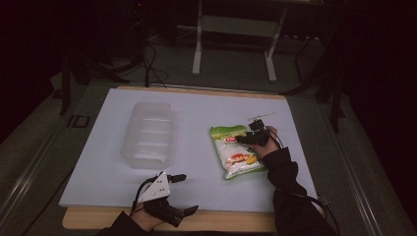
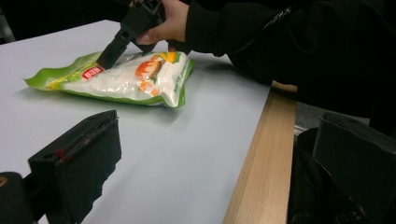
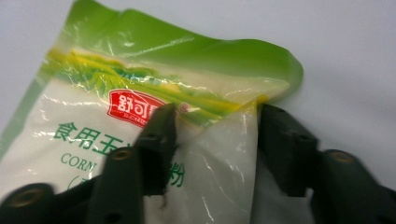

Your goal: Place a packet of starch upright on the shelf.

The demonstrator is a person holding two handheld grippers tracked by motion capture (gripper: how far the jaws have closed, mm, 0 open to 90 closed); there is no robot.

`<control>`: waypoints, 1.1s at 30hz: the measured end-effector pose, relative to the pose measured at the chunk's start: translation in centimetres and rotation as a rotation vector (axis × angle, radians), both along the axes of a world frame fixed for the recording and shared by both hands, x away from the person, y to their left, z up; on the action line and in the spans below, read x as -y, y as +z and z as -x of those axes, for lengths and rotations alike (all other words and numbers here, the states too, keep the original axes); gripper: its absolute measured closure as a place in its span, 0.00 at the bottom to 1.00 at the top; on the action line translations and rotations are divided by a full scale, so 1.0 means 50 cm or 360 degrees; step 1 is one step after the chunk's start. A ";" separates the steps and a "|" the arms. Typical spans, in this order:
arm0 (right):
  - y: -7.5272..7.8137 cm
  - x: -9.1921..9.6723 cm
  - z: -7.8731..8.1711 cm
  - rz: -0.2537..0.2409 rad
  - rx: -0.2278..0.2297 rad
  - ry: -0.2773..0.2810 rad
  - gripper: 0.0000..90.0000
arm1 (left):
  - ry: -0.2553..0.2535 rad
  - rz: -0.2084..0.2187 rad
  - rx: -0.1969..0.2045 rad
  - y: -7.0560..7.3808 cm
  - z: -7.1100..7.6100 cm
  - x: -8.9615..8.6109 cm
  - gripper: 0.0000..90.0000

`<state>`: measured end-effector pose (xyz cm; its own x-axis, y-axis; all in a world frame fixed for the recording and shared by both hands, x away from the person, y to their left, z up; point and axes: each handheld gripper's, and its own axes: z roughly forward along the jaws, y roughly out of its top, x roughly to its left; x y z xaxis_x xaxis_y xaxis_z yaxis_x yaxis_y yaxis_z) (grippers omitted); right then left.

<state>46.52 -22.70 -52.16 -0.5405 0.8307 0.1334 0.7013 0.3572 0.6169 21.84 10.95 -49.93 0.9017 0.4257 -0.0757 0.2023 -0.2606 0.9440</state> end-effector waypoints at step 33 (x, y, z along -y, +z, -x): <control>0.149 -0.019 0.098 -0.0063 0.0348 0.0081 0.98 | 0.0169 0.0010 0.0047 0.011 -0.002 -0.011 0.02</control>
<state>41.63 -21.75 -44.68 -0.6009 0.7983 0.0407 0.5314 0.3610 0.7664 21.95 11.50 -49.38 0.8534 0.5187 -0.0524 0.2002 -0.2333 0.9516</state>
